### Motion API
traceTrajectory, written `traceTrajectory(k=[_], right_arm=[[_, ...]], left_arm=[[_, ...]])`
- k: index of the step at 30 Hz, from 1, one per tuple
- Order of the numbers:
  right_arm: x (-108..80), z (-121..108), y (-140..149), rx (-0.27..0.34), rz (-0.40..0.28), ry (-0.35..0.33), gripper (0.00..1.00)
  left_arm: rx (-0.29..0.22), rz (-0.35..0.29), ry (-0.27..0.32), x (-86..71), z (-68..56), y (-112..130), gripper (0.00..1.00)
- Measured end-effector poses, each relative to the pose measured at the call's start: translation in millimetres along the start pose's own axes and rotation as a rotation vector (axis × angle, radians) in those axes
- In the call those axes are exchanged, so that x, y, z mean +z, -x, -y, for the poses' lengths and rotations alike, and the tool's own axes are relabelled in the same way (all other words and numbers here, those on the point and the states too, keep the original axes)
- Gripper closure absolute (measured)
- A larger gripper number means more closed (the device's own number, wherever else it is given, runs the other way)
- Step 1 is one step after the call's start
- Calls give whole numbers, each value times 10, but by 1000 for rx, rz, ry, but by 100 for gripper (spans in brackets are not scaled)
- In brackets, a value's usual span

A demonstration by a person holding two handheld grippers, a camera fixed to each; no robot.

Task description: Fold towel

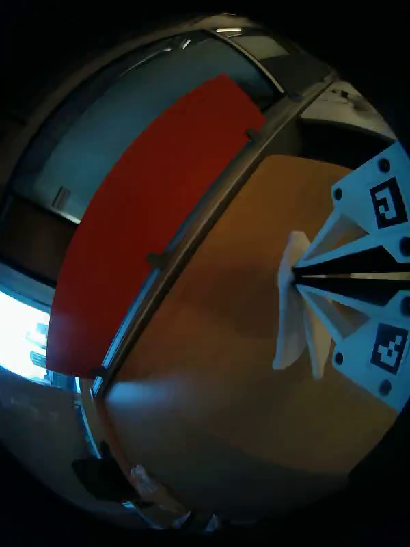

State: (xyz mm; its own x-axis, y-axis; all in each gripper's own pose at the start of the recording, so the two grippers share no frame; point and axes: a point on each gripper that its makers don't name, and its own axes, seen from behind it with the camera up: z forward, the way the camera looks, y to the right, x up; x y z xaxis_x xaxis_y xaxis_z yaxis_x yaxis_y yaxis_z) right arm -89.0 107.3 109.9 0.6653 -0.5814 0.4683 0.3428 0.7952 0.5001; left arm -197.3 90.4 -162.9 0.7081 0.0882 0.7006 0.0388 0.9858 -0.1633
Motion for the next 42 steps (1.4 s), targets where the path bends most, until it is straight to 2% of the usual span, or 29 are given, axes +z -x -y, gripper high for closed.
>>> traceTrajectory(k=[12,23,32,42], right_arm=[[-65,-296,199,14,36,36,98],[-212,-392,471,42,62,57,98],[-399,-439,910,71,112,79,98],[-594,-427,1586,135,196,102,98]], left_arm=[[15,5,7,36,-70,-45,3],[32,3,16,62,-127,-101,3],[48,1,25,72,-183,-123,2],[59,4,30,61,-204,-113,3]])
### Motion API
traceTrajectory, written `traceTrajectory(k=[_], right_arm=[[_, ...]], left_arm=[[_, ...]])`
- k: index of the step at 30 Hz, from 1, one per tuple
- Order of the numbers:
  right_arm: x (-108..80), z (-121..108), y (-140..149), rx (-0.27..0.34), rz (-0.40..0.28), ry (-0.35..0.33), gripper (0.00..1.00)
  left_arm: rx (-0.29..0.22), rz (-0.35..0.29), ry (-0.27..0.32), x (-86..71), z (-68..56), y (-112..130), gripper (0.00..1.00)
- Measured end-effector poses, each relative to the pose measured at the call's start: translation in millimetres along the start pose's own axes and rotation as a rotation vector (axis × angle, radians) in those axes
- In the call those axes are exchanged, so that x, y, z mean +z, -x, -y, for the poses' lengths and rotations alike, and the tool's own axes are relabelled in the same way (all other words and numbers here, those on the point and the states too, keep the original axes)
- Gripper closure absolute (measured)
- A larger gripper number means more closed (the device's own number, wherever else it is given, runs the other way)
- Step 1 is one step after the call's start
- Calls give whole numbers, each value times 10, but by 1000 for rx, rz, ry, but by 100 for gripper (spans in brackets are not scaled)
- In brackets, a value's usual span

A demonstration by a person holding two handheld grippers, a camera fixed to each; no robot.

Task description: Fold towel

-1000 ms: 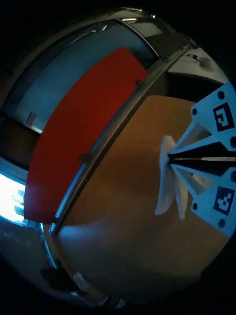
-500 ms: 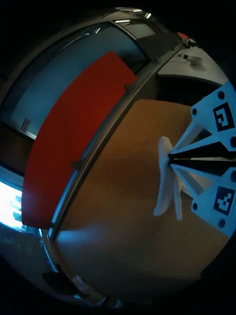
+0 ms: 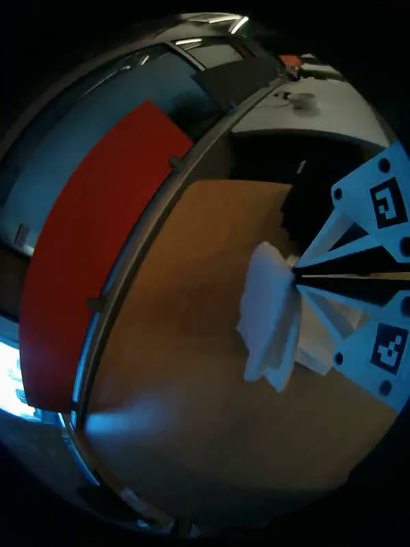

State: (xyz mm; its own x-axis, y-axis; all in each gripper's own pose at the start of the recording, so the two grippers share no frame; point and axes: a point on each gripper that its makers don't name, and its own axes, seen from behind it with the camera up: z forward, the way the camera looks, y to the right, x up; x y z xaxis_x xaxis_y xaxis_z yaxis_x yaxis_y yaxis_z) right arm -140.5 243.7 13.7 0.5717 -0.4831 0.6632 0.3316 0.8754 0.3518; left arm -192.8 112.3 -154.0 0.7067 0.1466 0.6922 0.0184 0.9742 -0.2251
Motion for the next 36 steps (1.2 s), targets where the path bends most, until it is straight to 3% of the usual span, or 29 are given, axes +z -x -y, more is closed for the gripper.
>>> traceTrajectory(k=[15,36], right_arm=[[112,19,828,93,123,4,98],[150,36,1299,146,216,4,98]], left_arm=[[8,12,-10,-39,13,71,2],[26,14,-17,-71,11,74,3]])
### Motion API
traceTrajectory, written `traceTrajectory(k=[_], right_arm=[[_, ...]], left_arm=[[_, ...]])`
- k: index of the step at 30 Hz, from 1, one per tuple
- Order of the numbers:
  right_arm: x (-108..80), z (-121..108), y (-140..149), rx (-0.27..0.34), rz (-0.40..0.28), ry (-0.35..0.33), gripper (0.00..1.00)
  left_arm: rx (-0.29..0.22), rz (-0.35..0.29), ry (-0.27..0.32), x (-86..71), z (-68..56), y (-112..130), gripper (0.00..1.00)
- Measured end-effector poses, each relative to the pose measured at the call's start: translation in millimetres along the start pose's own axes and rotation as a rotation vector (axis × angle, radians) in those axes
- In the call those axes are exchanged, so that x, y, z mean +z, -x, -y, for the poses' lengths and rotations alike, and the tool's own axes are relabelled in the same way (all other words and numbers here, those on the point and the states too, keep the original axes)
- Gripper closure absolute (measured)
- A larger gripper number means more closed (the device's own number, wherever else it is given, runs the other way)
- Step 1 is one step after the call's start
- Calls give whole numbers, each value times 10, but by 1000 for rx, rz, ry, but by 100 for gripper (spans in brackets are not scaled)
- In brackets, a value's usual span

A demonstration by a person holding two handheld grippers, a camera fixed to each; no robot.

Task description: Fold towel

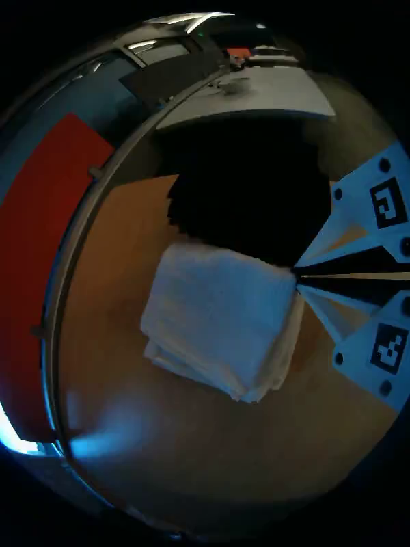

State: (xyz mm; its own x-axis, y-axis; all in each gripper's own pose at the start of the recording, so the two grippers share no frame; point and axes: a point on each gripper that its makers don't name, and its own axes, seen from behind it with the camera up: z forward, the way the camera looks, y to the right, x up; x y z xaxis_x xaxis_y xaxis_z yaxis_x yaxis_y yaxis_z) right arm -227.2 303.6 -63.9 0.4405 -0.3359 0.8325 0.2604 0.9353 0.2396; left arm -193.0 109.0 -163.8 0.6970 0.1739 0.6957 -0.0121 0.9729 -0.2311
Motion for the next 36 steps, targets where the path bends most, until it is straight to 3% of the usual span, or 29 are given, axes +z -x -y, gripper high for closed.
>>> traceTrajectory(k=[25,36], right_arm=[[24,-48,34,-1,12,28,97],[-40,-26,25,3,1,40,77]], left_arm=[[-1,2,3,-7,-25,8,3],[-3,-6,9,8,-23,-23,3]])
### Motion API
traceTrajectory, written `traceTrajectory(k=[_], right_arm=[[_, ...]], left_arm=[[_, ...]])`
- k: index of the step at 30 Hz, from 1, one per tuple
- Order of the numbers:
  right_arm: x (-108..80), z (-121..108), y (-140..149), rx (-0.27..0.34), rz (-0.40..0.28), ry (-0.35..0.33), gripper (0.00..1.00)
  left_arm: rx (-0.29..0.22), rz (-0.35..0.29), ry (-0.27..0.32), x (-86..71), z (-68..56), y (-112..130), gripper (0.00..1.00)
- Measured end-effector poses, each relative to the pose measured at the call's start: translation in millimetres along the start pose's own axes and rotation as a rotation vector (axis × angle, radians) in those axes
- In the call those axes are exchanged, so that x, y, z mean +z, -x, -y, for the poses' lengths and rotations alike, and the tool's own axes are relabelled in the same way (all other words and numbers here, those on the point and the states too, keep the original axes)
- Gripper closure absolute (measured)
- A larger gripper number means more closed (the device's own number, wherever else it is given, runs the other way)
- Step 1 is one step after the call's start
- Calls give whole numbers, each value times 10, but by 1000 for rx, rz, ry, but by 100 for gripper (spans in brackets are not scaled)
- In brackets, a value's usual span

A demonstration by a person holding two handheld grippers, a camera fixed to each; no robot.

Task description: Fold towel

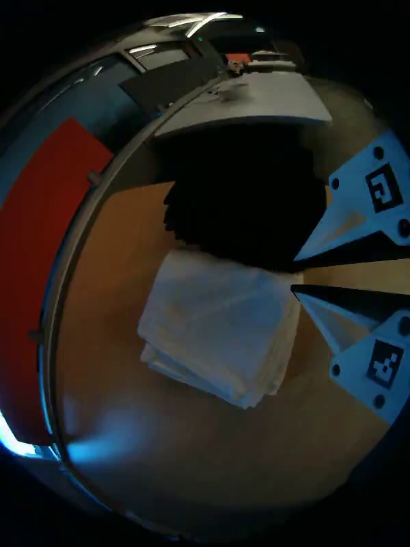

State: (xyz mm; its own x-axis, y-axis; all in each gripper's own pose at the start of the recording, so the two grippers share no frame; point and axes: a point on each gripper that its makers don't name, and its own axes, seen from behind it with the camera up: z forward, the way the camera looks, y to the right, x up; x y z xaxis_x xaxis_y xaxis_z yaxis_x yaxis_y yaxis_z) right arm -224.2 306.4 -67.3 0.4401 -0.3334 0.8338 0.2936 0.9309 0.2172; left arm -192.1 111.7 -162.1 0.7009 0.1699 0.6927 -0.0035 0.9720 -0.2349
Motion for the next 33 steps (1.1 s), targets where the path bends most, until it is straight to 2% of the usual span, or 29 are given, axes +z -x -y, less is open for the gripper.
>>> traceTrajectory(k=[1,3,5,9,20,33], right_arm=[[-10,10,-14,2,-5,-2,71],[-28,36,-43,5,-15,-7,47],[-46,73,-78,7,-27,-14,27],[-60,133,-133,2,-39,-18,9],[-91,198,-291,41,-70,-17,7],[-116,281,-370,179,-81,-43,7]], left_arm=[[0,-1,1,3,-1,-4,3],[0,-2,2,7,-2,-10,3],[-1,-3,4,11,-4,-13,3],[-3,-6,8,10,-2,-23,3],[-9,-14,6,-11,43,-24,3],[-27,-22,0,-23,87,-32,3]])
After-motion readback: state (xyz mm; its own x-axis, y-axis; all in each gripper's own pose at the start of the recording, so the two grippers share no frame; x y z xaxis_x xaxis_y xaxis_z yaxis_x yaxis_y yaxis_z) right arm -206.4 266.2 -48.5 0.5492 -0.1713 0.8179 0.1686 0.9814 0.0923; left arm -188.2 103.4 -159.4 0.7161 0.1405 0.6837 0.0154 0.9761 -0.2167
